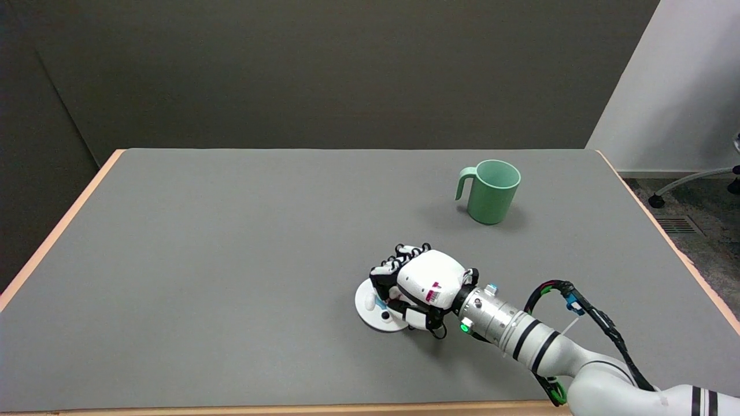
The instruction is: Pick up the white cup lid.
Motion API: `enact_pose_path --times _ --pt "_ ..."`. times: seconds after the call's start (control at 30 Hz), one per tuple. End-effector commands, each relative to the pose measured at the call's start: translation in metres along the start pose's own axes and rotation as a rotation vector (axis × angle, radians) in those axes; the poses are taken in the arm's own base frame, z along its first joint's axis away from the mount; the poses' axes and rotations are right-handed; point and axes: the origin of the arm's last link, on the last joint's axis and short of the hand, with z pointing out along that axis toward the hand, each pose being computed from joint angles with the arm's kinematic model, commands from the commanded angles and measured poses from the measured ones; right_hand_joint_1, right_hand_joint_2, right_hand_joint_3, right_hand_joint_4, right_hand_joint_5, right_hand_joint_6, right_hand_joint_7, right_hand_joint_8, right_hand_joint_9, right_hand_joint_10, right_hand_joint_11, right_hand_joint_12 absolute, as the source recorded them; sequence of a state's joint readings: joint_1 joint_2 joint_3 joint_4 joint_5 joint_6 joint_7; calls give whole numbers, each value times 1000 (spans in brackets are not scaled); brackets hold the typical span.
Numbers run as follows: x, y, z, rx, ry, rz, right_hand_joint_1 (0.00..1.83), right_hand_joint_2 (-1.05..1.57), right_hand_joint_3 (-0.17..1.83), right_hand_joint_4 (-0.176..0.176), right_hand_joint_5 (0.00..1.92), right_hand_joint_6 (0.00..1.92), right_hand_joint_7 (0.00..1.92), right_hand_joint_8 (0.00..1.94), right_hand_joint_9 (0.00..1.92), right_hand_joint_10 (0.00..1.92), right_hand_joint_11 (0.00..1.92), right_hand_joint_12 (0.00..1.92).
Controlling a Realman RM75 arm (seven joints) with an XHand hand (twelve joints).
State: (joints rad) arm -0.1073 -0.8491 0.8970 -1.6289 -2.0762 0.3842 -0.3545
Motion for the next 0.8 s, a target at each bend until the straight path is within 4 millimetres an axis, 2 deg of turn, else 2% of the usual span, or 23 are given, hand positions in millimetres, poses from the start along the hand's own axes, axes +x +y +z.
enact_pose_path --times 0.03,0.37,0.8 --pt "-17 9 0 -31 -44 -7 1103 1261 103 11 581 1627 692 1393 661 655 332 1202" --pt "-12 6 0 -20 -33 -11 1107 1243 130 11 589 1621 700 1381 671 677 320 1239" --pt "36 1 -1 44 62 -123 1157 1174 128 -4 687 1494 837 1166 789 624 357 1276"
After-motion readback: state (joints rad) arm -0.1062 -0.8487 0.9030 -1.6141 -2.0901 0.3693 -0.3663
